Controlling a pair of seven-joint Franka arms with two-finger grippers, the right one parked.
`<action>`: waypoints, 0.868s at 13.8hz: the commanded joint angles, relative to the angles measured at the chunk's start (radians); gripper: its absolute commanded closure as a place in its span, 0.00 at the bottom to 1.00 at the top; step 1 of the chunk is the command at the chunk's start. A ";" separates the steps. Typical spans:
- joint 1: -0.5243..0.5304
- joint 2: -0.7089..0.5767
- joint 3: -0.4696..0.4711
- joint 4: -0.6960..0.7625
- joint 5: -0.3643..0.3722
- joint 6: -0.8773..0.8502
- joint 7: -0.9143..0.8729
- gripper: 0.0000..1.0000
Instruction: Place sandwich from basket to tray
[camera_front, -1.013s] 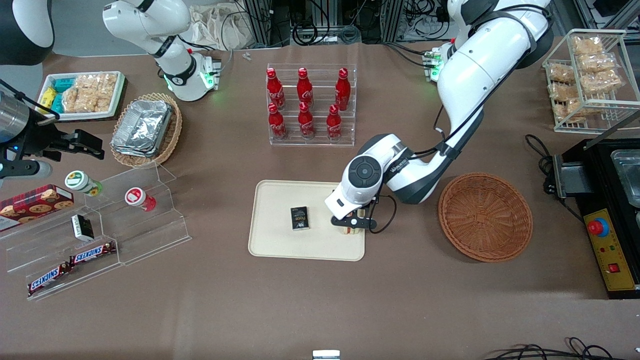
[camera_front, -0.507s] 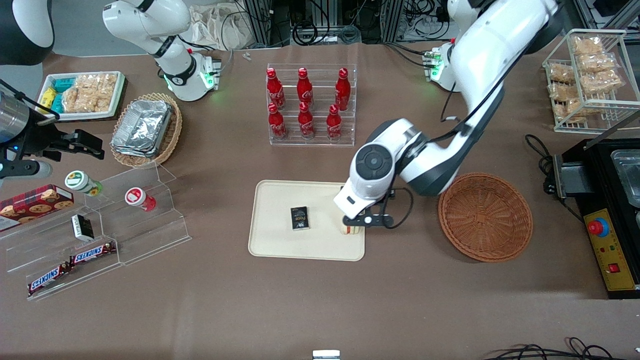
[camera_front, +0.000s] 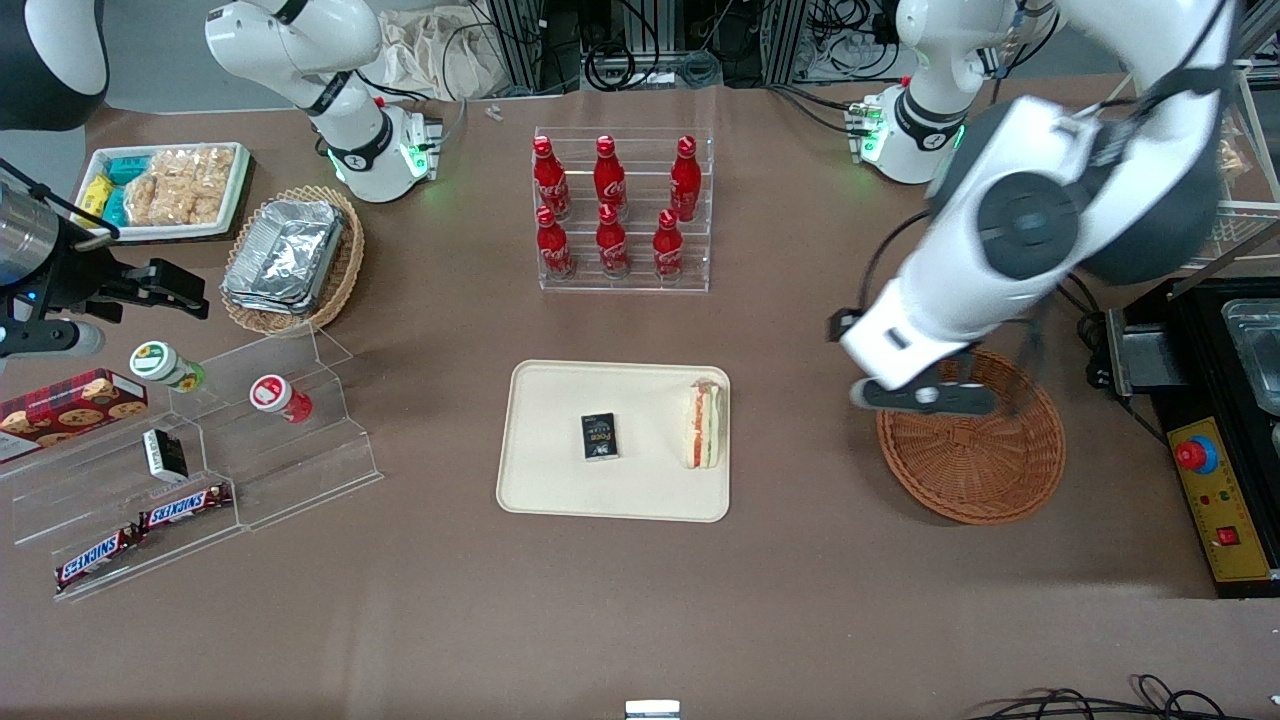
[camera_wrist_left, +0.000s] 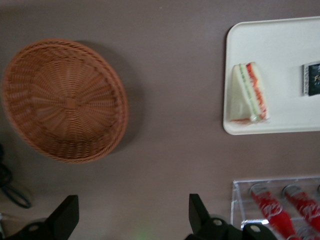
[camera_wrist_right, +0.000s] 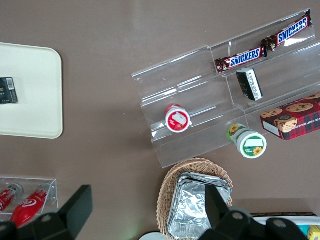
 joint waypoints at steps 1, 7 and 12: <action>0.111 -0.075 -0.005 -0.033 -0.044 -0.062 0.135 0.01; 0.248 -0.113 0.001 -0.037 -0.024 -0.106 0.152 0.01; 0.309 -0.110 0.001 -0.063 0.019 -0.067 0.154 0.01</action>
